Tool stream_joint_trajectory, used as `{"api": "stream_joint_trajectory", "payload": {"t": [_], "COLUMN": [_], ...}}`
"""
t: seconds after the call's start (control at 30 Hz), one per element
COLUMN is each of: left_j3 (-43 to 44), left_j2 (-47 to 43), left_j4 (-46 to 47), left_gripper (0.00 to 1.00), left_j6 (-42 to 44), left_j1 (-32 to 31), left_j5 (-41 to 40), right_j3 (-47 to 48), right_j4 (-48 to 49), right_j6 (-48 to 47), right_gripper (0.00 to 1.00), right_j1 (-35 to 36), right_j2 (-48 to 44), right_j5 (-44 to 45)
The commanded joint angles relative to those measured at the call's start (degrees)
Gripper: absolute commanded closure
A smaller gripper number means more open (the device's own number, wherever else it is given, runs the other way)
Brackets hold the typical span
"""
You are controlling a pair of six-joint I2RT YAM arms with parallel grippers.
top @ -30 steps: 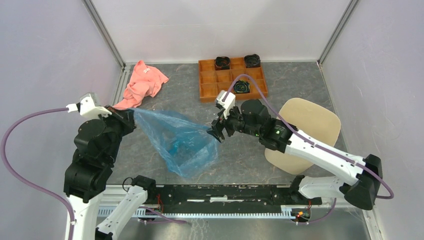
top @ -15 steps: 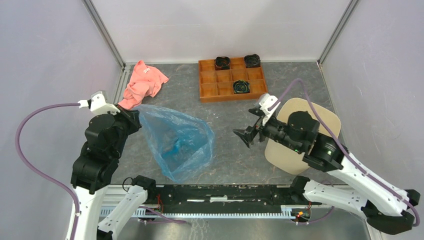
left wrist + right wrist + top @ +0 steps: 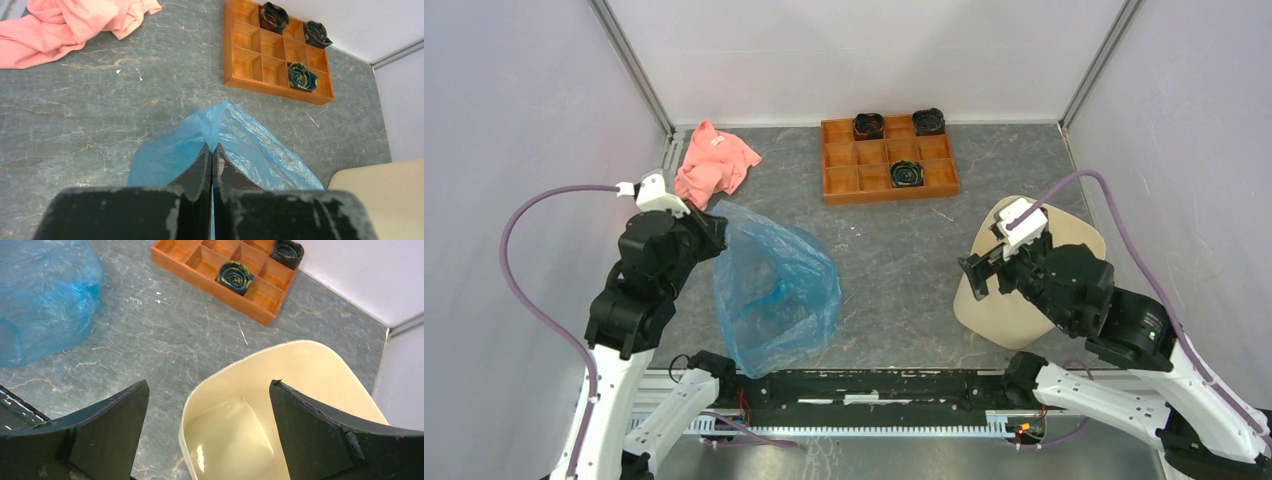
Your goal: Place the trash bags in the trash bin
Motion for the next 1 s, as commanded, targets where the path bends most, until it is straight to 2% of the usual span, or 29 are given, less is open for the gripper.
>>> {"api": "stream_joint_trajectory", "payload": {"t": [0.0, 0.23, 0.5, 0.6, 0.7, 0.83, 0.97], "left_j3": [-1.18, -3.44, -3.31, -2.33, -1.61, -0.71, 0.48], "left_j2": [0.51, -0.8, -0.66, -0.74, -1.02, -1.91, -2.54], "left_j4": [4.69, 6.25, 6.17, 5.25, 4.43, 3.56, 2.8], "left_gripper": [0.98, 0.98, 0.98, 0.98, 0.98, 0.98, 0.98], "left_j6": [2.19, 0.66, 0.22, 0.69, 1.01, 0.95, 0.93], "left_j1": [-0.03, -0.03, -0.01, 0.03, 0.02, -0.02, -0.03], "left_j5": [3.24, 2.47, 3.83, 3.65, 2.72, 2.03, 1.64], "right_j3": [2.32, -1.89, -7.6, -8.93, -8.92, -7.49, -5.91], "right_j4": [-6.11, -9.79, -3.65, 3.18, 10.63, 18.08, 22.83], "right_j6": [2.62, 6.47, 4.32, 3.05, 1.47, -0.38, -2.37], "right_gripper": [0.02, 0.19, 0.56, 0.76, 0.88, 0.98, 0.99], "right_j1": [0.26, 0.22, 0.24, 0.24, 0.24, 0.15, 0.25], "right_j2": [-0.21, 3.35, 5.27, 6.35, 8.97, 14.09, 19.64], "right_j5": [3.77, 0.44, 1.68, -0.46, -5.42, -12.29, -16.27]}}
